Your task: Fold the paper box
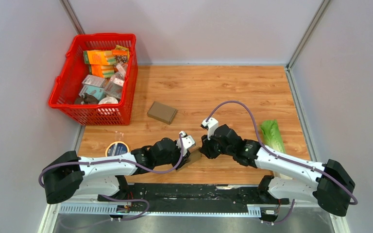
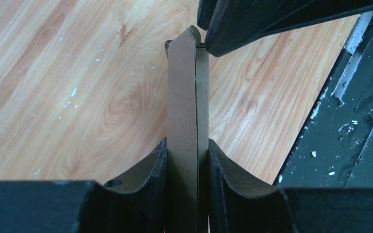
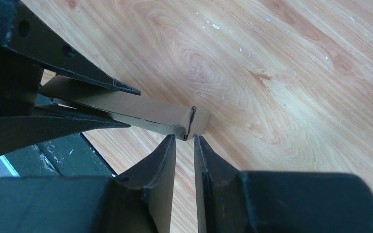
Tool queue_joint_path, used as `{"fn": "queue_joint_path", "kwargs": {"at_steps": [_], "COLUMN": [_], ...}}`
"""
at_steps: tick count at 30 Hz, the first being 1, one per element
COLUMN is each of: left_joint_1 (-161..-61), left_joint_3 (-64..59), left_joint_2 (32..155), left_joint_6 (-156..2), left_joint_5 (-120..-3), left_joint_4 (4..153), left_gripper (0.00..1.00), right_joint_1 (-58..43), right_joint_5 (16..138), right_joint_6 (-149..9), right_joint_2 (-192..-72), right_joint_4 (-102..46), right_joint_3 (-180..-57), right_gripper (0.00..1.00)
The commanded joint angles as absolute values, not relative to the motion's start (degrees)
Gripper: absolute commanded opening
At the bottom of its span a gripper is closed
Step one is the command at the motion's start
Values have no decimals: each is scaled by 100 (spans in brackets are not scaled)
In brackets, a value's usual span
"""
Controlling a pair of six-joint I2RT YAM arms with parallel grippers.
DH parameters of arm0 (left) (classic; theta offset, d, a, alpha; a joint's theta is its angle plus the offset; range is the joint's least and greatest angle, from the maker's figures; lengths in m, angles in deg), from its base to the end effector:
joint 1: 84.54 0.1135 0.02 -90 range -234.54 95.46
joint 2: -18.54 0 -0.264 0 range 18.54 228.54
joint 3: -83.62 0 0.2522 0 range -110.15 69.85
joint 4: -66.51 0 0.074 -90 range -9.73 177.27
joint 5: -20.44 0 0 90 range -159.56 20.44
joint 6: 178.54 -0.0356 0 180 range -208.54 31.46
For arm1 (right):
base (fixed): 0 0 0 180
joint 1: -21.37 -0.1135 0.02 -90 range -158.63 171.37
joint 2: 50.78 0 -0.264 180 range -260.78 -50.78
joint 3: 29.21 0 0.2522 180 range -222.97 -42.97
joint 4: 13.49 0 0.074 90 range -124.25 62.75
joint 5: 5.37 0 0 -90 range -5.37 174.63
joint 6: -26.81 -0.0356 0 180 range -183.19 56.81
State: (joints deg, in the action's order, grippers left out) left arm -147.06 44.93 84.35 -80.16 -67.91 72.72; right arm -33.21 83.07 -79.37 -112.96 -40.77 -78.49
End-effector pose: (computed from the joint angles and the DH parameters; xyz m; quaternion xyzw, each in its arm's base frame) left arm 0.1042 -0.2026 0.1791 0.4066 0.7806 -0.2856 0.3793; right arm 0.1304 0.1850 0.2200 -0.3037 0.8546 0.2539 0.3362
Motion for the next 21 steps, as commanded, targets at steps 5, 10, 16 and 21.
{"fn": "queue_joint_path", "kwargs": {"at_steps": [5, 10, 16, 21], "left_joint_1": [-14721, -14729, -14721, -14730], "left_joint_3": [4410, 4437, 4445, 4472], "left_joint_2": [8490, 8481, 8464, 8455], "left_joint_6": [-8098, -8072, -8081, -8081], "left_joint_5": [-6622, -6622, -6622, -6622], "left_joint_4": [7693, 7675, 7684, 7666], "left_gripper": [6, 6, 6, 6], "right_joint_1": [-3303, -3303, -3303, -3312], "right_joint_5": [8402, 8419, 8454, 8454], "right_joint_6": [-7822, -7821, -7804, -7778], "right_joint_2": [-11424, -11451, -11495, -11468], "right_joint_4": [-3745, -3710, -3710, -3736], "right_joint_3": [-8032, -8058, -8111, -8155], "right_gripper": [22, 21, 19, 18]}}
